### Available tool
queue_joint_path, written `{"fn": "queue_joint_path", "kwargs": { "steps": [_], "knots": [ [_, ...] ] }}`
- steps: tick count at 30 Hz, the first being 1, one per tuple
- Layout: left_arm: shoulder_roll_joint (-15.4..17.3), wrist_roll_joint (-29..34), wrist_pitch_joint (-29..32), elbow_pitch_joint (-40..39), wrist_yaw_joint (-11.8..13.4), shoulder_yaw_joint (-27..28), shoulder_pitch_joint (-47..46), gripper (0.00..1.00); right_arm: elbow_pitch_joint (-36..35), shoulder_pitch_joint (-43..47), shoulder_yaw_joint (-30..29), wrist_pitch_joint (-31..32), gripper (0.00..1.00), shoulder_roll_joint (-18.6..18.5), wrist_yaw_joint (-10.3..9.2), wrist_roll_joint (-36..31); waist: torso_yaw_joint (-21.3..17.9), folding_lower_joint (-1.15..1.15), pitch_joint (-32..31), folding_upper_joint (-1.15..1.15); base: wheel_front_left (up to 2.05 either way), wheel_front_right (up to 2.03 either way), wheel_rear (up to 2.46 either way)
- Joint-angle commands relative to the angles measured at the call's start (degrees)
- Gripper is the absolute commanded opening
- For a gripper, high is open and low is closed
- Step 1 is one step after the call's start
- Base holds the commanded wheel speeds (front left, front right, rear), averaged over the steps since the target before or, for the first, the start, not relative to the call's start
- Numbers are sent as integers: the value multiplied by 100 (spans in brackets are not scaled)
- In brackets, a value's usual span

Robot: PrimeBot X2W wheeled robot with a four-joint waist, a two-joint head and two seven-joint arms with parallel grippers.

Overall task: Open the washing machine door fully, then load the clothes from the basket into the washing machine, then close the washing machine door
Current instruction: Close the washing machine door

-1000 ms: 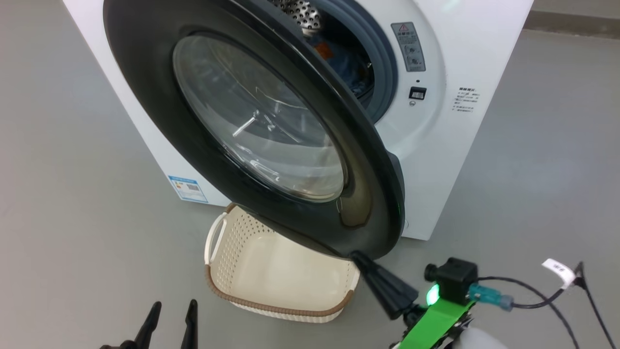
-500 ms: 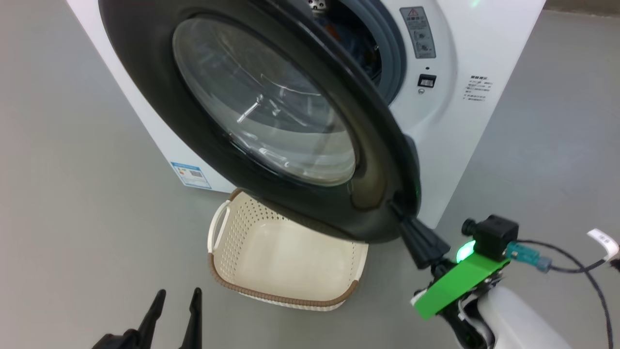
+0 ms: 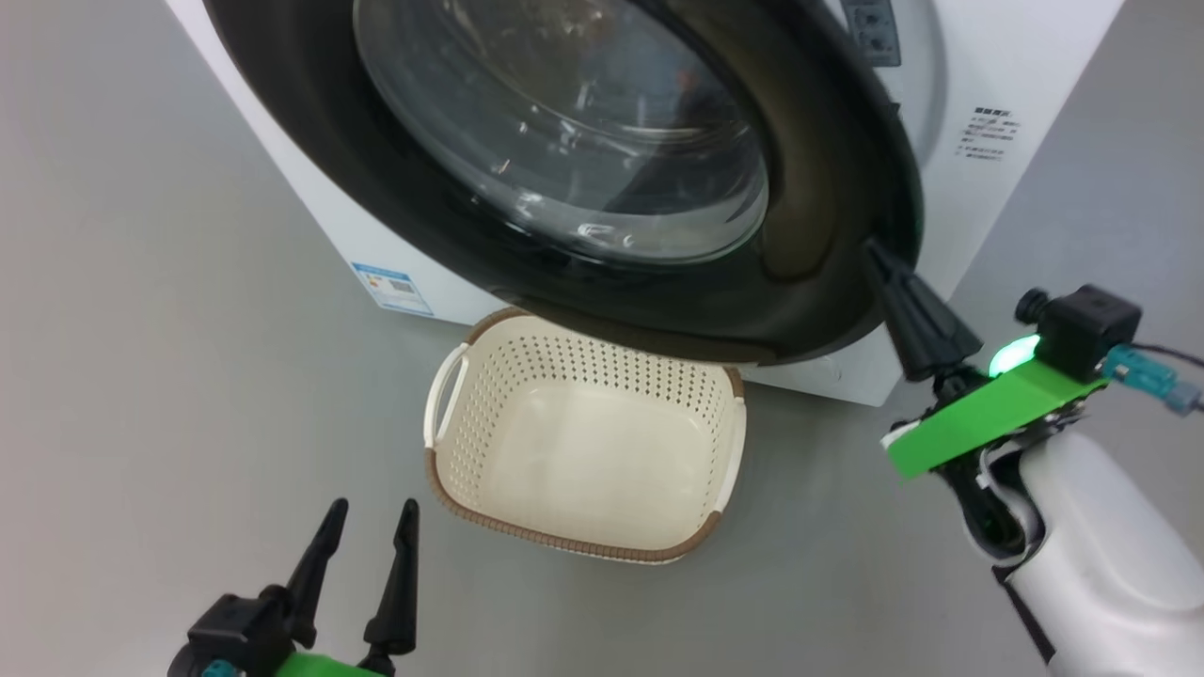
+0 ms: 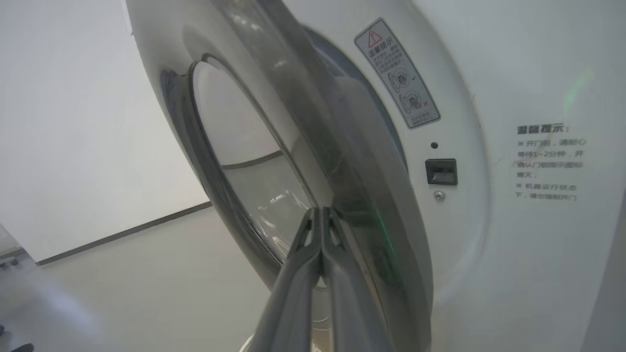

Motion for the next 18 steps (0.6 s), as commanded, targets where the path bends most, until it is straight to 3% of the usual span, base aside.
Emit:
{"fn": "queue_joint_path", "kwargs": {
  "steps": [1,18],
  "knots": [
    [34,-42,-38,-168,-13,172,-187,100,-104,-153,6,-27,0,-14,9,-16,79,-1,84,0,0,0,0],
    [34,-99,-38,-331,-13,-30,-525,100,298,-1242,-697,-27,0,-183,9,-246,290,-1,549,0,0,0,0]
  ]
}}
